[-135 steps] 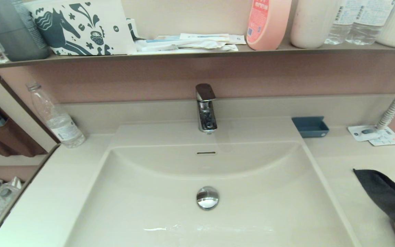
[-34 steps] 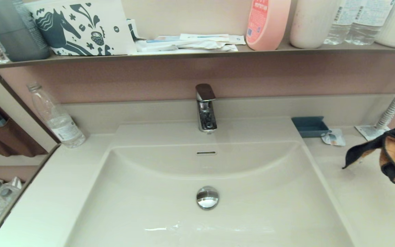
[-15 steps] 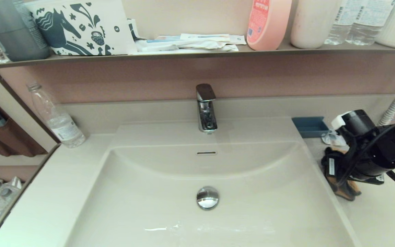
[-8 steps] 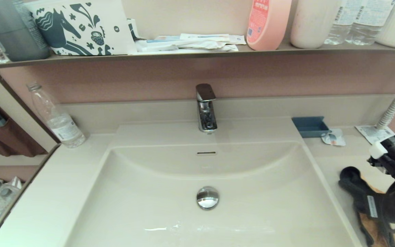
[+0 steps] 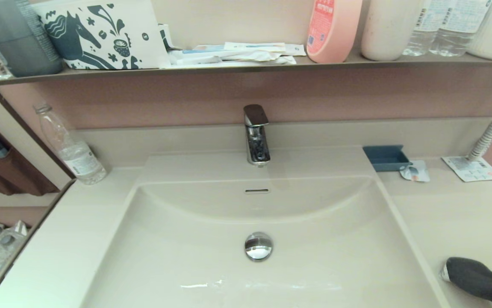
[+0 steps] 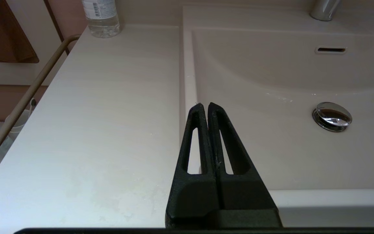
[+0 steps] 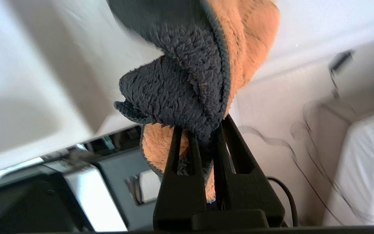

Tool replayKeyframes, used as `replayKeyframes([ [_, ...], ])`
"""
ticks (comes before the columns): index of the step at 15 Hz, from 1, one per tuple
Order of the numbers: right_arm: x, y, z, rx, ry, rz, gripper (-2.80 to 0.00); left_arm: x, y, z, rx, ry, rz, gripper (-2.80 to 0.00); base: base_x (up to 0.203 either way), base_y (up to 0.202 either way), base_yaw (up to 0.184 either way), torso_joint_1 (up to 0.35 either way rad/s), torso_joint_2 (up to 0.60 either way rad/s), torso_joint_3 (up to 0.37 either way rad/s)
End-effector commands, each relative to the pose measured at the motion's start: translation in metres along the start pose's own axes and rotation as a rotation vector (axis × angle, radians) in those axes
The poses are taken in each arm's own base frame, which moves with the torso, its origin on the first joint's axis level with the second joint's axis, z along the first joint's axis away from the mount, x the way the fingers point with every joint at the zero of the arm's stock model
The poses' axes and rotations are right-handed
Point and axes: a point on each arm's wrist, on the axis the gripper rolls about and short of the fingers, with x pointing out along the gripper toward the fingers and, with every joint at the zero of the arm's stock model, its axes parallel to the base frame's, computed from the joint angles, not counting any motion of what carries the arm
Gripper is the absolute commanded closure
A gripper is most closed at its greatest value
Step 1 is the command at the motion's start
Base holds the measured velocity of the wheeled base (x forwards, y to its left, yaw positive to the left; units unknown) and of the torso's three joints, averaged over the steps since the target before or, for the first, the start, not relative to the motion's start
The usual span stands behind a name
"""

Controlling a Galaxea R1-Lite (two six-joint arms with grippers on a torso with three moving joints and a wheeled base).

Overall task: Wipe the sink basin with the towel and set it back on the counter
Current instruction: Wipe the sink

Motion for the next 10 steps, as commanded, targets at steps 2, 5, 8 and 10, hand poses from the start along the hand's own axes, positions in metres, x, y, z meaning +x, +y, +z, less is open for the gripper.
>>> replayKeyframes([
  [2, -0.031, -0.011, -0.003, 0.044, -0.138, 0.062, 0.00, 0.000, 0.000, 0.000, 0.000, 0.000, 0.001, 0.00, 0.000, 0.000, 0.000, 0.000, 0.00, 0.000],
  [5, -0.051, -0.022, 0.000, 0.111, -0.153, 0.036, 0.00, 0.000, 0.000, 0.000, -0.001, 0.000, 0.001, 0.00, 0.000, 0.000, 0.000, 0.000, 0.00, 0.000],
  [8, -0.059, -0.032, 0.004, 0.173, -0.184, -0.009, 0.00, 0.000, 0.000, 0.000, -0.001, -0.001, 0.000, 0.00, 0.000, 0.000, 0.000, 0.000, 0.00, 0.000],
  [10, -0.061, -0.039, 0.003, 0.204, -0.199, -0.047, 0.00, 0.000, 0.000, 0.000, -0.001, -0.001, 0.001, 0.00, 0.000, 0.000, 0.000, 0.000, 0.00, 0.000],
])
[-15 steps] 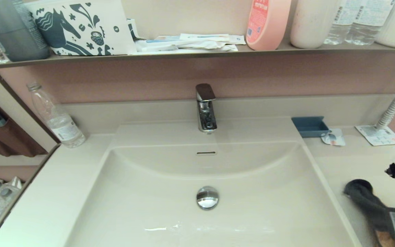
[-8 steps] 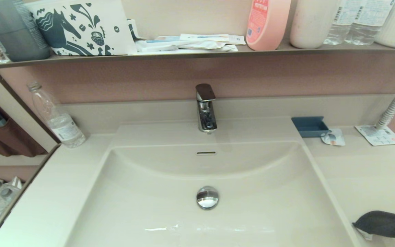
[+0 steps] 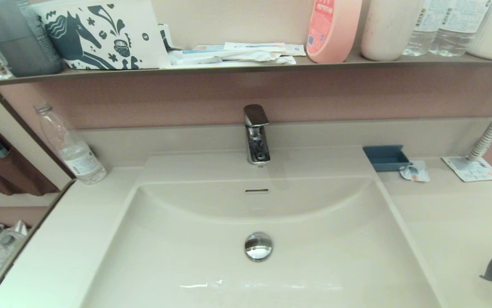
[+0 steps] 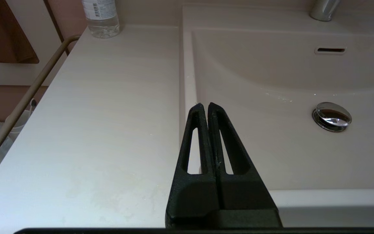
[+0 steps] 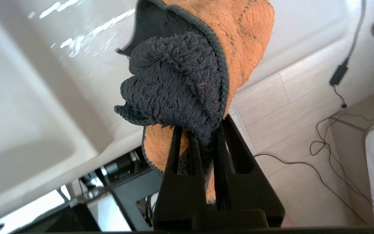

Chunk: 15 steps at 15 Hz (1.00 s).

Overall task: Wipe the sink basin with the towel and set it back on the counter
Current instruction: Wipe the sink

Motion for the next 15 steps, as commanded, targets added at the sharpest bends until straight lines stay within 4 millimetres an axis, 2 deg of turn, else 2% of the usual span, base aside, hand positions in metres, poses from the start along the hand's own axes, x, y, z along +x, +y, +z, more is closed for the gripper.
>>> replayKeyframes([
  [1, -0.002, -0.005, 0.001, 0.039, -0.011, -0.033, 0.00, 0.000, 0.000, 0.000, 0.000, 0.000, 0.001, 0.00, 0.000, 0.000, 0.000, 0.000, 0.00, 0.000],
  [4, 0.008, -0.007, 0.015, 0.089, -0.051, -0.075, 0.00, 0.000, 0.000, 0.000, 0.000, 0.000, 0.001, 0.00, 0.000, 0.000, 0.000, 0.000, 0.00, 0.000],
  [10, 0.062, -0.006, 0.063, 0.160, -0.036, -0.152, 0.00, 0.000, 0.000, 0.000, 0.000, 0.001, 0.001, 0.00, 0.000, 0.000, 0.000, 0.000, 0.00, 0.000],
  [15, 0.100, -0.033, 0.090, 0.226, -0.068, -0.272, 0.00, 0.000, 0.000, 0.000, 0.000, 0.001, 0.001, 0.00, 0.000, 0.000, 0.000, 0.000, 0.00, 0.000],
])
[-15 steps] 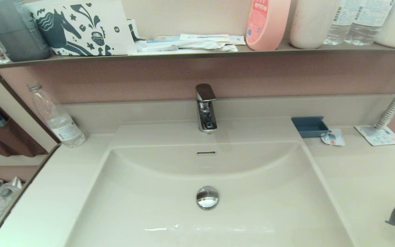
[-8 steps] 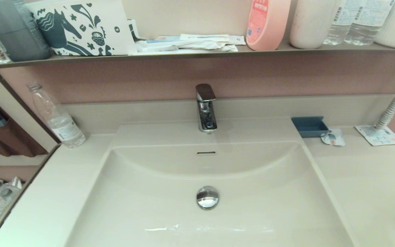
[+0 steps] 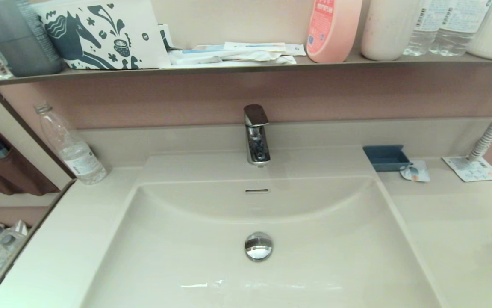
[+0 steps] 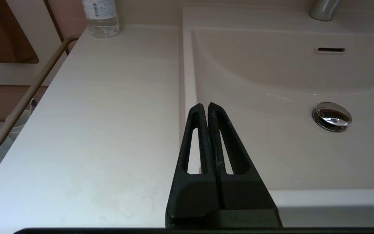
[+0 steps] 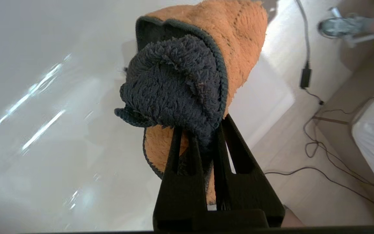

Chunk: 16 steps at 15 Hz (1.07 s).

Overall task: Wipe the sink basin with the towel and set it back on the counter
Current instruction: Wipe the sink

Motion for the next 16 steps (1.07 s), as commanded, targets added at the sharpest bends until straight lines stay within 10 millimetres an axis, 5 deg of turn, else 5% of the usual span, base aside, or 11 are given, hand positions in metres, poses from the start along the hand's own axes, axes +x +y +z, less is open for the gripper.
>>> replayKeyframes([
  [1, 0.021, -0.005, 0.005, 0.012, 0.037, -0.048, 0.00, 0.000, 0.000, 0.000, 0.000, -0.002, 0.000, 0.00, 0.000, 0.000, 0.000, 0.000, 0.00, 0.000],
  [11, 0.049, -0.002, 0.013, 0.015, 0.069, -0.066, 0.00, 0.000, 0.000, 0.000, 0.000, -0.002, 0.000, 0.00, 0.000, 0.000, 0.000, 0.000, 0.00, 0.000],
  [12, 0.049, -0.002, 0.014, 0.018, 0.065, -0.063, -2.80, 0.000, 0.000, 0.000, 0.000, 0.000, 0.000, 0.00, 0.000, 0.000, 0.000, 0.000, 0.00, 0.000],
  [16, 0.041, -0.003, 0.023, 0.030, 0.020, -0.056, -2.80, 0.000, 0.000, 0.000, 0.000, 0.000, 0.000, 0.00, 0.000, 0.000, 0.000, 0.000, 0.00, 0.000],
])
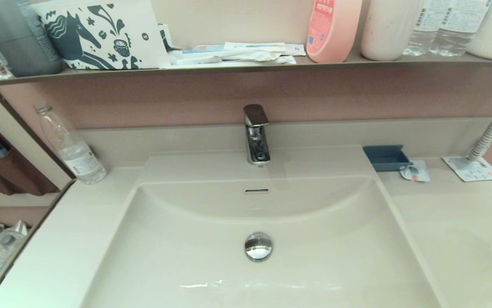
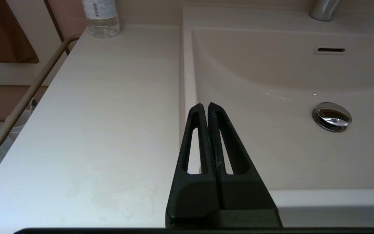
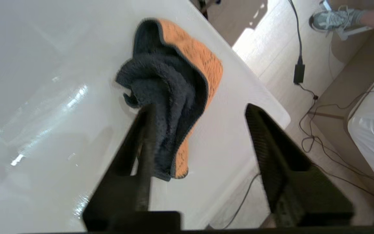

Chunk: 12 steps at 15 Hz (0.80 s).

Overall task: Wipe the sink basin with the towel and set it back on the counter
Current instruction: Wipe the sink

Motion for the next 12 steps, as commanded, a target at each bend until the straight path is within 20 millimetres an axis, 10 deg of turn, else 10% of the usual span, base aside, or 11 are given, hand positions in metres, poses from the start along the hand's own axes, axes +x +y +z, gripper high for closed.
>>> replayKeyframes([
  [1, -0.005, -0.001, 0.004, 0.007, -0.019, 0.004, -2.80, 0.000, 0.000, 0.000, 0.000, -0.002, 0.000, 0.00, 0.000, 0.000, 0.000, 0.000, 0.00, 0.000],
  [6, -0.031, 0.007, -0.023, -0.073, 0.023, 0.101, -2.80, 0.000, 0.000, 0.000, 0.000, -0.001, 0.000, 0.00, 0.000, 0.000, 0.000, 0.000, 0.00, 0.000],
  [8, -0.037, 0.012, -0.028, -0.089, 0.017, 0.128, 0.00, 0.000, 0.000, 0.000, 0.000, -0.001, 0.000, 0.00, 0.000, 0.000, 0.000, 0.000, 0.00, 0.000],
  [12, -0.054, 0.017, -0.036, -0.127, -0.018, 0.188, 0.00, 0.000, 0.000, 0.000, 0.000, 0.000, 0.000, 0.00, 0.000, 0.000, 0.000, 0.000, 0.00, 0.000],
])
